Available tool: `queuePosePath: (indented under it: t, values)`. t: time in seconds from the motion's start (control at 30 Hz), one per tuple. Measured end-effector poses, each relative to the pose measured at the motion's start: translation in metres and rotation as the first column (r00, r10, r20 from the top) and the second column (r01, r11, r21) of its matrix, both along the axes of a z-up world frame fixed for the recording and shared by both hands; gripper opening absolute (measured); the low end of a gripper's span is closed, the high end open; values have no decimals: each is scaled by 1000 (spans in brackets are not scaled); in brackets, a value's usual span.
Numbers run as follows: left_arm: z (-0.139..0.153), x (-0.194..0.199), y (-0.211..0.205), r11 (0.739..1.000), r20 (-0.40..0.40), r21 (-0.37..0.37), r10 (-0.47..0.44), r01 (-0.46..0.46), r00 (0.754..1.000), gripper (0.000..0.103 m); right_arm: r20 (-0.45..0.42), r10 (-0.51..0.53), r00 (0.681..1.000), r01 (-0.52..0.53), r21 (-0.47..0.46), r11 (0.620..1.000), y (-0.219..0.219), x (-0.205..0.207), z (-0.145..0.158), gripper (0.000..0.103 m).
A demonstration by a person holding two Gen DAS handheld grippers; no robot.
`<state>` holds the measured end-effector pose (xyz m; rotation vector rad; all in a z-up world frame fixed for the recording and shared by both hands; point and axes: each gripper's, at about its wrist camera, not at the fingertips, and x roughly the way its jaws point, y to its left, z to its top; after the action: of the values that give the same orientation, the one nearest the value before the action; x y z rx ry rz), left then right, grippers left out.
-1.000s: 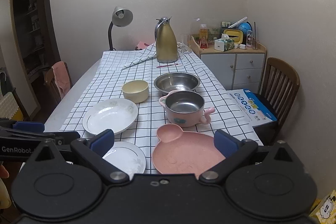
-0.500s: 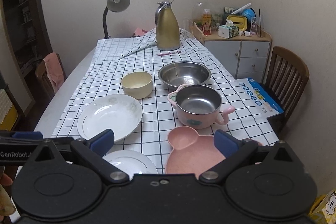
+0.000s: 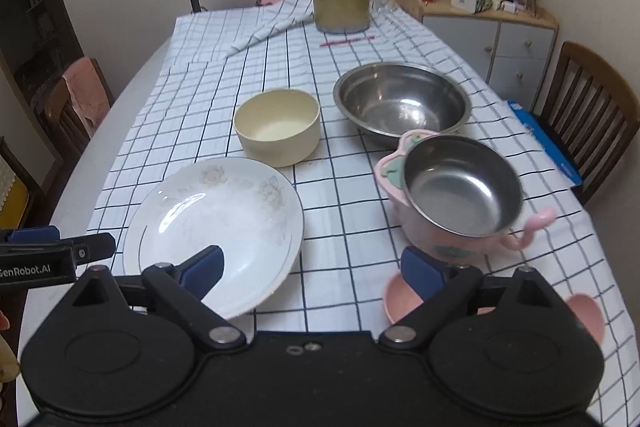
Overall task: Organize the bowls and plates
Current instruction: 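Move both grippers to the large white floral plate and close on its rim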
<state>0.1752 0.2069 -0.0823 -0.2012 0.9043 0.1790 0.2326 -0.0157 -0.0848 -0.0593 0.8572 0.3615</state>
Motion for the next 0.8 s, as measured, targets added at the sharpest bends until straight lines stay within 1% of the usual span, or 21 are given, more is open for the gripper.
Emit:
queuePosePath:
  t: [0.1,0.27,0.37,0.43,0.53,0.57,0.63,0.7,0.73,0.77,0.8]
  values:
    - [-14,18,13,1000,-41,-11,-4,4,999,89,-48,5,999,-6,-10,1000,12,21,-12,90]
    - [-33,39,28,998,-116,-56,-13,7,993,89,-129,-4,992,0,-25,1000,25,50,-36,86]
    - [-40,51,37,997,-144,-82,-6,-6,989,89,-168,-37,985,32,-29,999,26,65,-47,81]
    - [-45,57,43,993,-157,-117,-3,-15,988,88,-182,-49,982,46,-16,999,25,72,-51,80]
    - [-51,63,47,988,-169,-152,-6,-20,986,87,-201,-33,979,33,-3,999,29,80,-54,77]
    - [-52,65,47,987,-174,-162,-12,-17,985,81,-209,-27,978,27,-1,1000,30,81,-56,74]
    - [-55,66,48,986,-185,-168,-13,-19,983,75,-228,-23,973,23,-2,1000,32,84,-60,68]
    - [-57,68,50,985,-191,-168,-8,-24,982,73,-243,-22,970,25,6,1000,33,87,-63,59]
    - [-58,68,51,985,-189,-173,-11,-22,982,69,-250,-25,968,27,8,1000,33,89,-64,56]
    - [-58,69,51,983,-187,-182,-18,-17,982,63,-256,-25,966,29,13,1000,32,90,-65,49]
    - [-58,69,52,983,-187,-186,-20,-15,982,63,-260,-24,965,30,19,999,31,91,-66,43]
